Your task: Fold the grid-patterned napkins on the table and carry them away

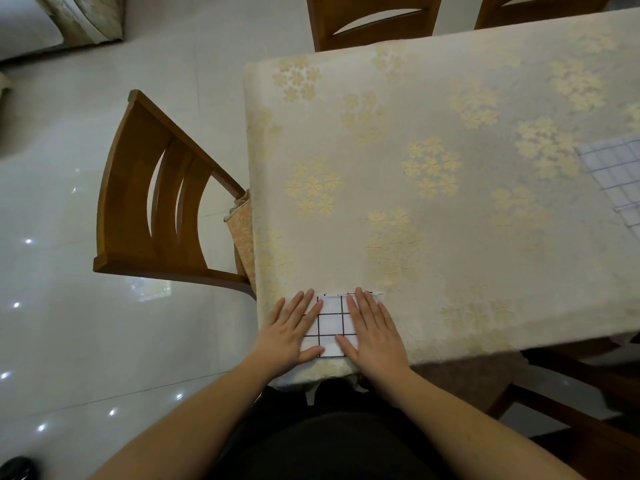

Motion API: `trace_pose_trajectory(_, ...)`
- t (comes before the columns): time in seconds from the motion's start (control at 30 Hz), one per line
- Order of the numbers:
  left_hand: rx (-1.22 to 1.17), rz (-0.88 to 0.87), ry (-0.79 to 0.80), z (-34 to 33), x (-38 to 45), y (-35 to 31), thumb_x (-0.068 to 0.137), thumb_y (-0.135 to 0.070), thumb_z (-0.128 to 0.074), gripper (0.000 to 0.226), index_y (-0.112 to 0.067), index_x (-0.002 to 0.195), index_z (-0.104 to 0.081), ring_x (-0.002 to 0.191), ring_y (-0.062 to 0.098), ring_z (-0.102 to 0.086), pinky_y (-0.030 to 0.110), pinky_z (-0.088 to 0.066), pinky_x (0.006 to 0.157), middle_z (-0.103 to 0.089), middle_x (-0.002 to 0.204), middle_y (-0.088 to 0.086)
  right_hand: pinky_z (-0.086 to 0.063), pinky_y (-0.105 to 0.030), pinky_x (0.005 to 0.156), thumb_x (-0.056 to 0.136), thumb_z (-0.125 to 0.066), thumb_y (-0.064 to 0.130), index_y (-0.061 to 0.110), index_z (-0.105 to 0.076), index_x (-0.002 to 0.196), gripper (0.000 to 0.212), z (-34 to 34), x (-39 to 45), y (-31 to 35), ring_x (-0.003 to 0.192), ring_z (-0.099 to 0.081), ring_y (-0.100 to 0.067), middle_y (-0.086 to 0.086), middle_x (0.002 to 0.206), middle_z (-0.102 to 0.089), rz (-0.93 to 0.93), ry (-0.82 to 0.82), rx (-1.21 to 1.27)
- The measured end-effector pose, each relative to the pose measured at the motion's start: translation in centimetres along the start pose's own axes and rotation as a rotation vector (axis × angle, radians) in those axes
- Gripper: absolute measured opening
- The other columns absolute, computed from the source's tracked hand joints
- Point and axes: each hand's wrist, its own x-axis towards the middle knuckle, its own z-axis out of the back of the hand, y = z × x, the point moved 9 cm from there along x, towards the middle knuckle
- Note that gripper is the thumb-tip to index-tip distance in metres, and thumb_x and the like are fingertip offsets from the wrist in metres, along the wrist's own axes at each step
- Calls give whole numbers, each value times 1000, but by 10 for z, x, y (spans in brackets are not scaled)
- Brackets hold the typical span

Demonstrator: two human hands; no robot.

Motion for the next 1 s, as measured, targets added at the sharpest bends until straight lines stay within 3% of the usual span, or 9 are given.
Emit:
trace_pose_trajectory(0.27, -6, 73, 56, -8, 2, 12, 81, -85, -29, 106, -14, 156, -5, 150, 21, 0, 44, 0, 117, -1, 164, 6, -5, -40, 119, 92, -32, 66, 14, -10, 156, 85, -3, 2, -3, 151, -2, -25, -11, 164, 0, -9, 4, -11)
trace_pose_trajectory(0.4, 2, 46, 68, -7, 3, 10, 83, -84, -28, 106, -19, 153, 18, 146, 17, 23, 42, 16, 117, 25, 159, 1, -4, -40, 119, 92, -31, 66, 14, -10, 156, 85, -3, 4, -1, 151, -1, -24, -11, 164, 0, 10, 2, -17)
trace_pose_trajectory(0.5, -14, 41, 121, -3, 3, 10, 84, -82, -28, 104, -21, 150, 26, 144, 17, 30, 42, 17, 118, 33, 156, 0, 3, -36, 119, 91, -24, 69, 17, -6, 156, 86, 1, 5, -1, 150, 5, -21, -8, 164, 4, 15, 1, -19)
trace_pose_trajectory(0.57, -18, 34, 165, 5, 5, 12, 88, -76, -31, 99, -22, 152, 22, 146, 17, 24, 42, 11, 119, 29, 158, 0, 9, -34, 119, 87, -16, 71, 21, 4, 156, 87, 5, 5, -3, 149, 12, -19, -4, 163, 13, 38, 19, -32)
trace_pose_trajectory(0.63, -30, 28, 179, 21, 3, 14, 93, -66, -33, 88, -22, 155, 12, 150, 16, 11, 42, 3, 121, 17, 163, -1, 4, -37, 118, 85, -11, 67, 23, 0, 156, 84, 16, 5, 0, 150, 4, -21, -4, 164, 6, 44, 20, -32)
trace_pose_trajectory(0.8, 1, 104, -31, 69, -23, 28, 100, -56, -24, 72, -21, 156, 5, 151, 17, 2, 42, 2, 121, 5, 164, 0, -12, -38, 119, 98, -42, 43, 20, -15, 155, 67, 65, 3, 36, 148, -16, -23, -4, 164, -10, -48, -107, 61)
trace_pose_trajectory(1.0, -90, 220, -144, 100, -96, 83, 99, -61, -18, 69, -22, 156, -9, 151, 17, -4, 40, 2, 120, -8, 164, 0, -22, -38, 116, 99, -41, 43, 21, -17, 155, 65, 93, 9, 148, 144, -27, -25, -8, 161, -21, 59, -72, 52)
